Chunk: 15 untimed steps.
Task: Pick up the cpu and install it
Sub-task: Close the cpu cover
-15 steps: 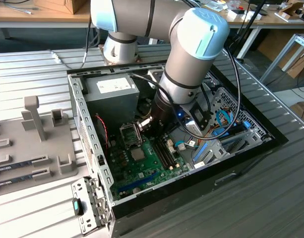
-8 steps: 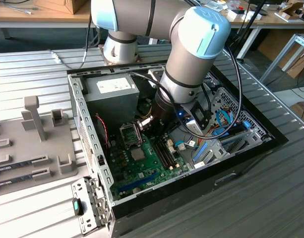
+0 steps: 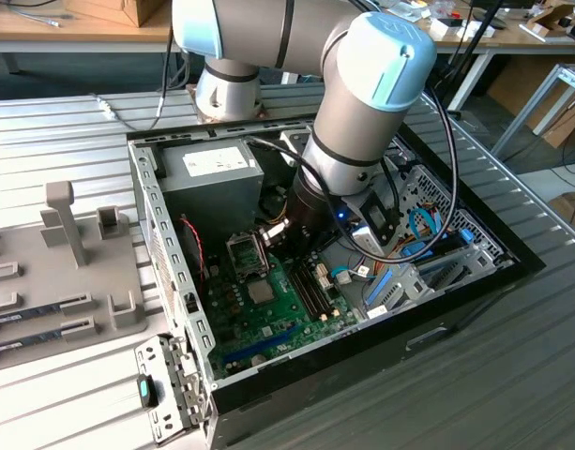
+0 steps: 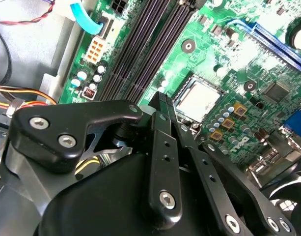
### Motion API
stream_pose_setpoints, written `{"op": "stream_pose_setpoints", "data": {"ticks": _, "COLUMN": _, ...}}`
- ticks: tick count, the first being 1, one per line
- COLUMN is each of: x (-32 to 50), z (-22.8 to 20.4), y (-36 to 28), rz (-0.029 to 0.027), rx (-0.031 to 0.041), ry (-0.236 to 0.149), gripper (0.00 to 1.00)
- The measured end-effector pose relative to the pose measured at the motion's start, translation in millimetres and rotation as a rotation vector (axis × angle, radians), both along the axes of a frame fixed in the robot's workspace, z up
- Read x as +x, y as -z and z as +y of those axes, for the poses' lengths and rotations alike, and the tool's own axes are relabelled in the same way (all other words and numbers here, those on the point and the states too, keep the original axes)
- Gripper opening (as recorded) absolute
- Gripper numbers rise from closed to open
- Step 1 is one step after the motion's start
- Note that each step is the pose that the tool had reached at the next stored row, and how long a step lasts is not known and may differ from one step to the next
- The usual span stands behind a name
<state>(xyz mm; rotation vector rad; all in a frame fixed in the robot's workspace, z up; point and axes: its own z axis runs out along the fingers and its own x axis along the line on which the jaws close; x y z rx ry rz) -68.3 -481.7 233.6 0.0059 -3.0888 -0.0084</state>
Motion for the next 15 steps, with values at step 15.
{"op": "stream_pose_setpoints", "data": {"ticks": 15, "x": 9.6, "z": 4.6, "y": 1.8, "rz": 0.0154, "rx": 0.2305, "ry": -0.060, "gripper": 0.11}}
